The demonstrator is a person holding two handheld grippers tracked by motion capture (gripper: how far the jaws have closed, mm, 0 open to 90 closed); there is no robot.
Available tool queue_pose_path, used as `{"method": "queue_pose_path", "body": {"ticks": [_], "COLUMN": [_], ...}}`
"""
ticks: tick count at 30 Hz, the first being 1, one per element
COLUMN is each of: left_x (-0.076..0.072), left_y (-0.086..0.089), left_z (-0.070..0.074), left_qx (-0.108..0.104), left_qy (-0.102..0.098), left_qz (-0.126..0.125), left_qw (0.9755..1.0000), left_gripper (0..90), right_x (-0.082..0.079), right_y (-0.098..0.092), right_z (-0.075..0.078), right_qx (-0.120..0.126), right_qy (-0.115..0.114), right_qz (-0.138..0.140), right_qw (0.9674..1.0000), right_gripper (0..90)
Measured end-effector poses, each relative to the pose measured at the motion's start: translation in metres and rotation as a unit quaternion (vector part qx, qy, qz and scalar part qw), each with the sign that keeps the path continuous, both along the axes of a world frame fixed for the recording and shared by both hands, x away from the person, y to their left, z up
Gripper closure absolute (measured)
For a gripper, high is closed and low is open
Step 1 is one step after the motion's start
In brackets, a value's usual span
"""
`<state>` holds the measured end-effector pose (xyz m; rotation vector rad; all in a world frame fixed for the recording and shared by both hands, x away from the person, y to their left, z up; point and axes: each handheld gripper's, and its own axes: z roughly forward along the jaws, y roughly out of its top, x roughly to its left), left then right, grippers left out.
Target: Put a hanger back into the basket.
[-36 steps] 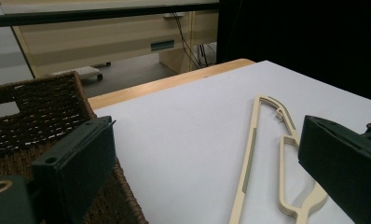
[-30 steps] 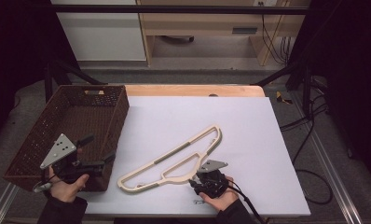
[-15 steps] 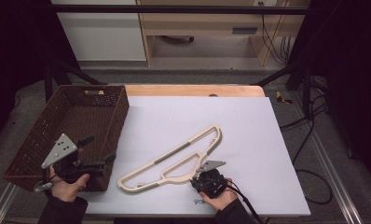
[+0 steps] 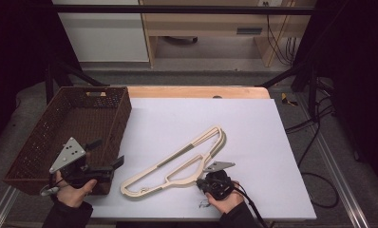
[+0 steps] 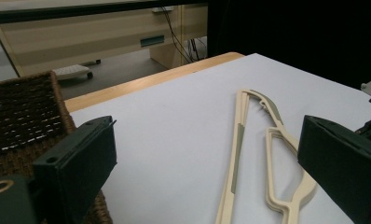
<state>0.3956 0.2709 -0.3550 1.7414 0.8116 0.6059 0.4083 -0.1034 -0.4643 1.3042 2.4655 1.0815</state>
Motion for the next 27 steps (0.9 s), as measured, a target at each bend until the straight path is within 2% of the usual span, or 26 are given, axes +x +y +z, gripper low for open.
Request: {"method": "queue_pose_path", "body": {"ticks": [5, 6, 8, 9, 11, 12, 13, 14, 15, 16, 17, 19, 20, 21, 22, 25, 26, 27], "left_x": [-0.001, -0.002, -0.002, -0.002, -0.002, -0.001, -0.001, -0.001, 0.0, 0.0, 0.001, 0.002, 0.003, 0.003, 0.004, 0.005, 0.005, 0.006], "left_y": [-0.014, -0.024, -0.035, -0.035, -0.049, -0.061, -0.061, -0.075, -0.081, -0.081, -0.092, -0.101, -0.105, -0.105, -0.114, -0.128, -0.128, -0.136], "left_z": [-0.003, -0.005, -0.009, -0.009, -0.015, -0.021, -0.021, -0.029, -0.033, -0.033, -0.04, -0.047, -0.049, -0.049, -0.053, -0.06, -0.06, -0.064], "left_qx": [0.014, 0.021, 0.029, 0.029, 0.043, 0.059, 0.059, 0.076, 0.082, 0.082, 0.097, 0.107, 0.11, 0.11, 0.121, 0.143, 0.143, 0.154], "left_qy": [0.004, 0.008, 0.016, 0.016, 0.025, 0.034, 0.034, 0.046, 0.051, 0.051, 0.062, 0.075, 0.081, 0.081, 0.088, 0.095, 0.095, 0.102], "left_qz": [-0.015, -0.024, -0.035, -0.035, -0.049, -0.062, -0.062, -0.075, -0.082, -0.082, -0.091, -0.101, -0.104, -0.104, -0.112, -0.126, -0.126, -0.132], "left_qw": [0.9998, 0.9995, 0.9988, 0.9988, 0.9975, 0.9957, 0.9957, 0.9933, 0.992, 0.992, 0.9891, 0.9863, 0.9852, 0.9852, 0.9823, 0.977, 0.977, 0.9739], "left_gripper": [4.7, 4.8, 5.0, 5.2, 5.9, 6.0, 6.0, 6.2, 6.4, 6.8, 7.1, 7.7, 8.1, 8.6, 9.1, 11.2, 12.2, 13.1], "right_x": [0.0, 0.001, 0.001, 0.002, 0.001, 0.002, 0.002, 0.003, 0.003, 0.004, 0.004, 0.004, 0.004, 0.004, 0.005, 0.005, 0.005, 0.005], "right_y": [-0.002, -0.003, -0.003, -0.002, -0.001, -0.002, -0.002, -0.002, -0.002, -0.003, -0.003, -0.003, -0.004, -0.004, -0.004, -0.005, -0.004, -0.005], "right_z": [0.005, 0.005, 0.007, 0.008, 0.01, 0.011, 0.011, 0.014, 0.015, 0.016, 0.017, 0.019, 0.02, 0.02, 0.021, 0.025, 0.026, 0.027], "right_qx": [0.005, 0.002, 0.002, 0.001, -0.001, -0.006, -0.006, -0.003, -0.003, -0.007, -0.004, -0.003, -0.006, -0.006, -0.006, -0.009, -0.005, -0.009], "right_qy": [-0.003, -0.017, -0.016, -0.018, -0.012, -0.015, -0.015, -0.018, -0.017, -0.026, -0.028, -0.022, -0.026, -0.026, -0.029, -0.027, -0.028, -0.027], "right_qz": [-0.004, 0.006, 0.009, 0.006, 0.001, 0.006, 0.006, 0.004, 0.004, 0.013, 0.012, 0.005, 0.012, 0.012, 0.014, 0.013, 0.011, 0.015], "right_qw": [1.0, 0.9998, 0.9998, 0.9998, 0.9999, 0.9998, 0.9998, 0.9998, 0.9998, 0.9996, 0.9995, 0.9998, 0.9996, 0.9996, 0.9995, 0.9995, 0.9995, 0.9995], "right_gripper": [88.8, 88.8, 88.8, 88.9, 88.9, 88.9, 88.9, 88.9, 88.9, 88.9, 88.9, 88.9, 88.9, 88.9, 88.9, 89.0, 89.0, 89.0]}}
